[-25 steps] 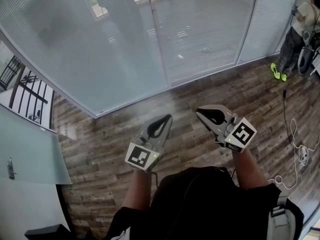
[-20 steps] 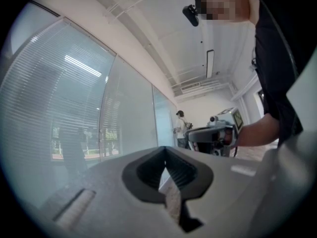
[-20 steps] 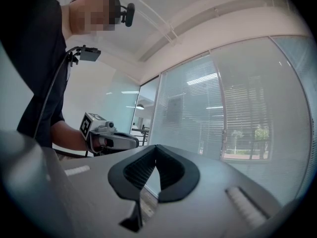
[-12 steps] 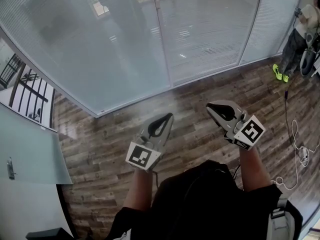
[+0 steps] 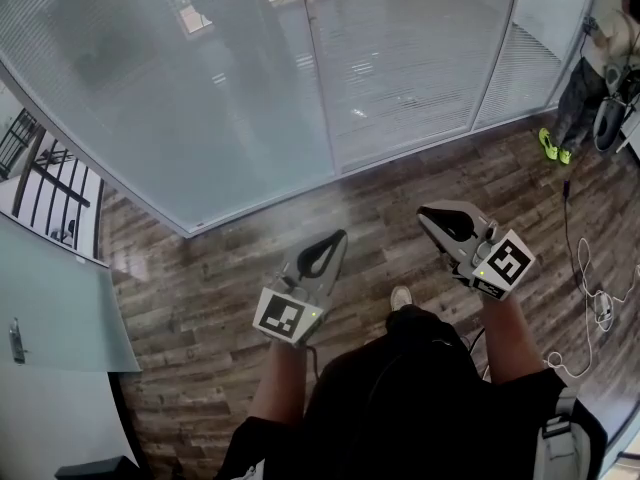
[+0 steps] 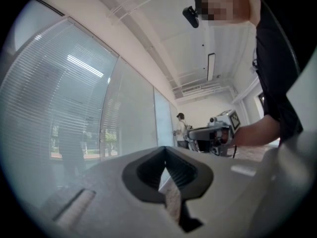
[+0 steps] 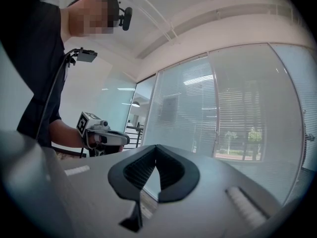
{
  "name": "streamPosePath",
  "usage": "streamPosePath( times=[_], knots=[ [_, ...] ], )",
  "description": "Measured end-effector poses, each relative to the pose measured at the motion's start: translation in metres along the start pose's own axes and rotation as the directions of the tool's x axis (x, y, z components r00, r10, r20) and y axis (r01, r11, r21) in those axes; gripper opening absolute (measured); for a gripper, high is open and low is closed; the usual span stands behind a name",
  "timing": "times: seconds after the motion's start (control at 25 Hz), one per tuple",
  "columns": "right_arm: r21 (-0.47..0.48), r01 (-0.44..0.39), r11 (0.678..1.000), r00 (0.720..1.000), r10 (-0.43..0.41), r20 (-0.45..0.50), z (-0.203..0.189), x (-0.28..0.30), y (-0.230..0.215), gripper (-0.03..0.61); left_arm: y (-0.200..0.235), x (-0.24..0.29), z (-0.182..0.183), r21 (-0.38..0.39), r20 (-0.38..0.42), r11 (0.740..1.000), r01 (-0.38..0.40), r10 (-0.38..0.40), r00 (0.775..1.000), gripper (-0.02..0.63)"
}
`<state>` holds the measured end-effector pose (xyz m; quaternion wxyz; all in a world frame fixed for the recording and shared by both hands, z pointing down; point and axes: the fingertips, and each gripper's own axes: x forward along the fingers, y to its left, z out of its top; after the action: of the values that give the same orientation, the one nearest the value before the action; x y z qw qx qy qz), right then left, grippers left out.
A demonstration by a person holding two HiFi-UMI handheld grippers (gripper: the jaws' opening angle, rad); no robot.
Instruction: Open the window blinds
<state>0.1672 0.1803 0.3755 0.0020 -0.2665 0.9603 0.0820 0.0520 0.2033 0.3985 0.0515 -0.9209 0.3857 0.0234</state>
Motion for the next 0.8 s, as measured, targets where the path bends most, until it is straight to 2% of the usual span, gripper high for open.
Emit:
streamPosePath(
  times=[0.12,0.32,0.48,0.68,0.8],
  knots=[
    [0.003,-0.015,1.0,1.0,0.015,0.002,0.003,0.006,0.002,0.006,0.002,0.001,-0.001,-0.004,-0.006,1.0,-0.009,0.009,1.0,0.005],
    [0.009,-0.053,0.999,0.997,0.052,0.057,0.002,0.014,-0.003,0.006,0.009,0.008,-0.007,0.007,-0.027,1.0,-0.019,0.02,0.999,0.005],
    [0.022,-0.047,0.999,0.998,0.046,0.044,0.001,0.026,-0.012,0.006,0.017,0.014,-0.005,-0.002,-0.034,1.0,-0.022,0.022,0.999,0.005],
    [0.037,-0.087,0.996,0.996,0.086,0.027,-0.011,0.041,-0.018,0.006,0.025,0.027,-0.013,-0.013,-0.038,0.999,-0.03,0.03,0.999,0.005],
    [0.025,-0.094,0.995,0.995,0.093,0.048,-0.009,0.049,-0.03,0.006,0.032,0.037,-0.013,-0.007,-0.046,0.999,-0.034,0.034,0.998,0.005]
  ],
)
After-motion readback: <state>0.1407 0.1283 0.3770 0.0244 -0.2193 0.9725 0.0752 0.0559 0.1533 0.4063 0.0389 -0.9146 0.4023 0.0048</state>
